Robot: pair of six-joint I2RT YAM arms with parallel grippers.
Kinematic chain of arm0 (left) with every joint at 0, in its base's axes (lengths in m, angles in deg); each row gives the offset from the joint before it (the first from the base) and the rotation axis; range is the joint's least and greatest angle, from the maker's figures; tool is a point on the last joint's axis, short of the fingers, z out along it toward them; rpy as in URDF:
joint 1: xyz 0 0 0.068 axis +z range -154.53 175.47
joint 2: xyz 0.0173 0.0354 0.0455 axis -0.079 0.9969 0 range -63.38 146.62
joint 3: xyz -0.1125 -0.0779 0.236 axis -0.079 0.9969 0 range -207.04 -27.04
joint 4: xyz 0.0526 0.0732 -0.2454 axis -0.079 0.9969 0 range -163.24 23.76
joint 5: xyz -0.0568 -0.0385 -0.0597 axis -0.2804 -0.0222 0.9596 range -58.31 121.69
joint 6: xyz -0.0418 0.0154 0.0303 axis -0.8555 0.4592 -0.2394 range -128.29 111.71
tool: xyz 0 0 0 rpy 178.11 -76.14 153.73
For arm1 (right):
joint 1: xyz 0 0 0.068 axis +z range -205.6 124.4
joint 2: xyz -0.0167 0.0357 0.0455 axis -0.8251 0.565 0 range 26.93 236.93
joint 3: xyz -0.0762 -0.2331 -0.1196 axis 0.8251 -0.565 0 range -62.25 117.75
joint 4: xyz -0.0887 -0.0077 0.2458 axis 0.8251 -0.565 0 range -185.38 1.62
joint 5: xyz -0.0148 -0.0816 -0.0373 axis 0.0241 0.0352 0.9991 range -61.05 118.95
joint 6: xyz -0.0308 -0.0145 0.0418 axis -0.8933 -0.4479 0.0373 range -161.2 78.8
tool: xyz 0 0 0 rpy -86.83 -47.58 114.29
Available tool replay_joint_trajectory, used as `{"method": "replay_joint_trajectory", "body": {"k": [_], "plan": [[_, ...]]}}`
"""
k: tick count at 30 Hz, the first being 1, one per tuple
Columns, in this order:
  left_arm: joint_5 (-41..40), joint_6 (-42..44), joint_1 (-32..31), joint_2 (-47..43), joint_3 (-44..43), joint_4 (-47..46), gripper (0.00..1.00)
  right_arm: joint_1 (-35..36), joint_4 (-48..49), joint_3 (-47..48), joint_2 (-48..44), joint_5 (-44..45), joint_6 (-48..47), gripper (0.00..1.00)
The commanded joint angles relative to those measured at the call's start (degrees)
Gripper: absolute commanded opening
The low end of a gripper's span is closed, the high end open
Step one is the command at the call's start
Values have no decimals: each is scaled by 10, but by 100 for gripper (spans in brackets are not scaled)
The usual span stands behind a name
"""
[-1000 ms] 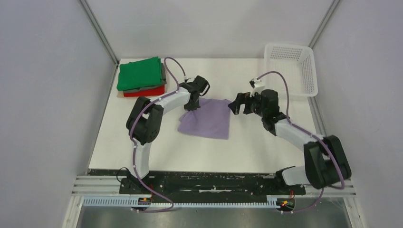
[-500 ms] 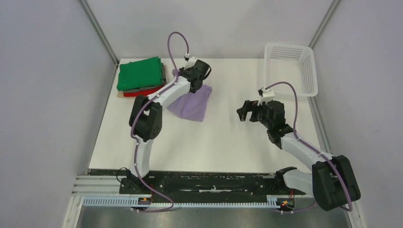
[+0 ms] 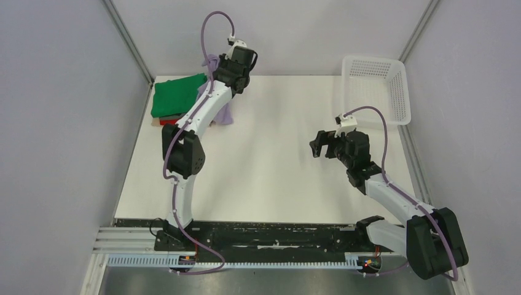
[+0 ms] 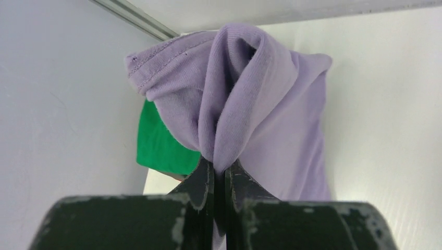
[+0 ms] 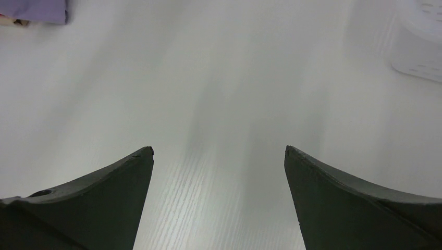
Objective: Fold and stack the t-shirts
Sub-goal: Put the neatly folded tshirt into the corner of the board with the left arm
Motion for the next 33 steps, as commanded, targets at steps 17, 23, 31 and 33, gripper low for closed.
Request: {"method": "replay_joint_trajectory", "body": {"k": [17, 23, 31, 33], "plan": [[12, 110, 55, -63, -115, -9, 2, 1, -24, 16, 2, 19, -19, 98], [29, 121, 76, -68, -115, -36, 2, 1, -30, 23, 12, 19, -21, 98], [54, 127, 77, -82, -123, -38, 2, 1, -38, 28, 8, 25, -26, 98], [54, 132, 77, -86, -126, -44, 2, 1, -41, 27, 4, 27, -27, 98]]}}
